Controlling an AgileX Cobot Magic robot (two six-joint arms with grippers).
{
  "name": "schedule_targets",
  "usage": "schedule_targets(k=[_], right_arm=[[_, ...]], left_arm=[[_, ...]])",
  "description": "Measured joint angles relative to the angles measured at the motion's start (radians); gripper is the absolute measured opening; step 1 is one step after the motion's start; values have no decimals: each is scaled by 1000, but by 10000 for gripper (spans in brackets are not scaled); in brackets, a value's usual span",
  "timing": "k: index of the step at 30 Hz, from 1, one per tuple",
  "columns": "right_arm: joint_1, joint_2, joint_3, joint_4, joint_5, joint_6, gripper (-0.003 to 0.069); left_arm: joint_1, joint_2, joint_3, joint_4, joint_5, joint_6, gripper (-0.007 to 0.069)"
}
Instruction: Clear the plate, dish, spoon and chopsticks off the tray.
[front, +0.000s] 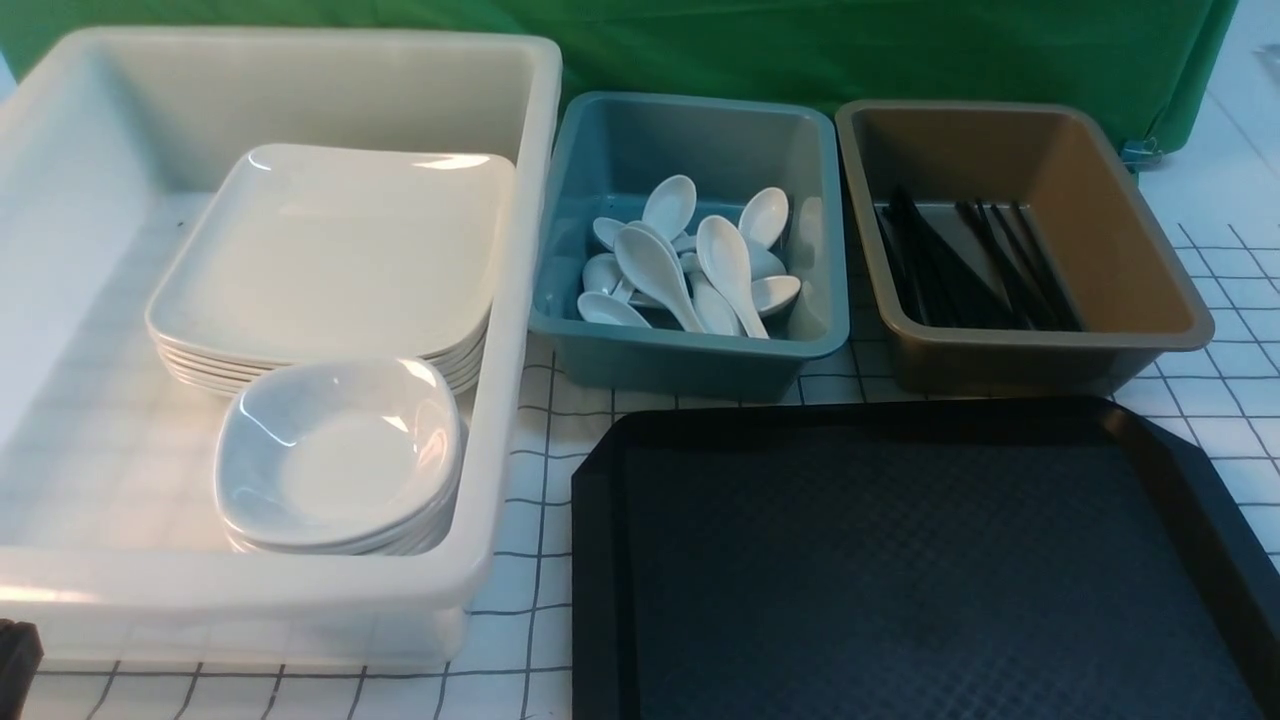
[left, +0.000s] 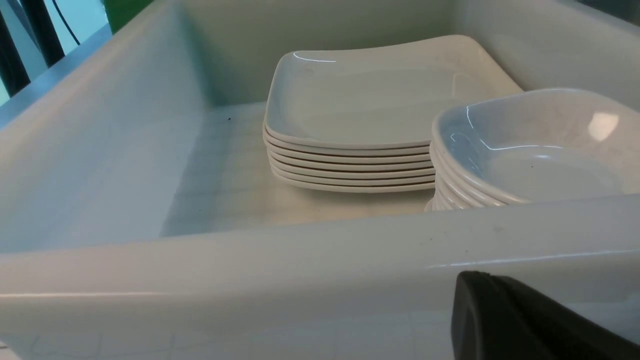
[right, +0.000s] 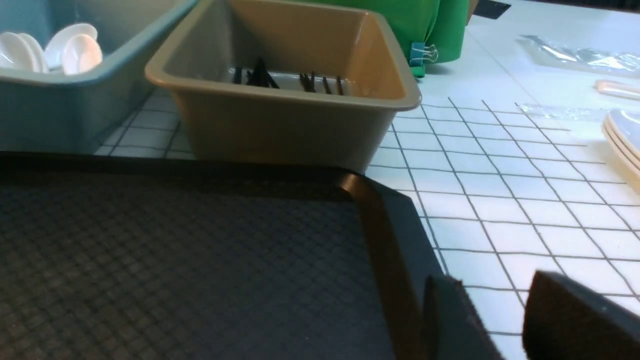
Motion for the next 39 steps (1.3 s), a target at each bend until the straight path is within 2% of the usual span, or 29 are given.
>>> schedule_targets(k=[7,39], right_arm=[[68,0,0,1,0,6,239],[68,0,0,1,0,7,239]], left_arm=[[0,0,0,0,0,0,5],[0,0,0,0,0,0,5]])
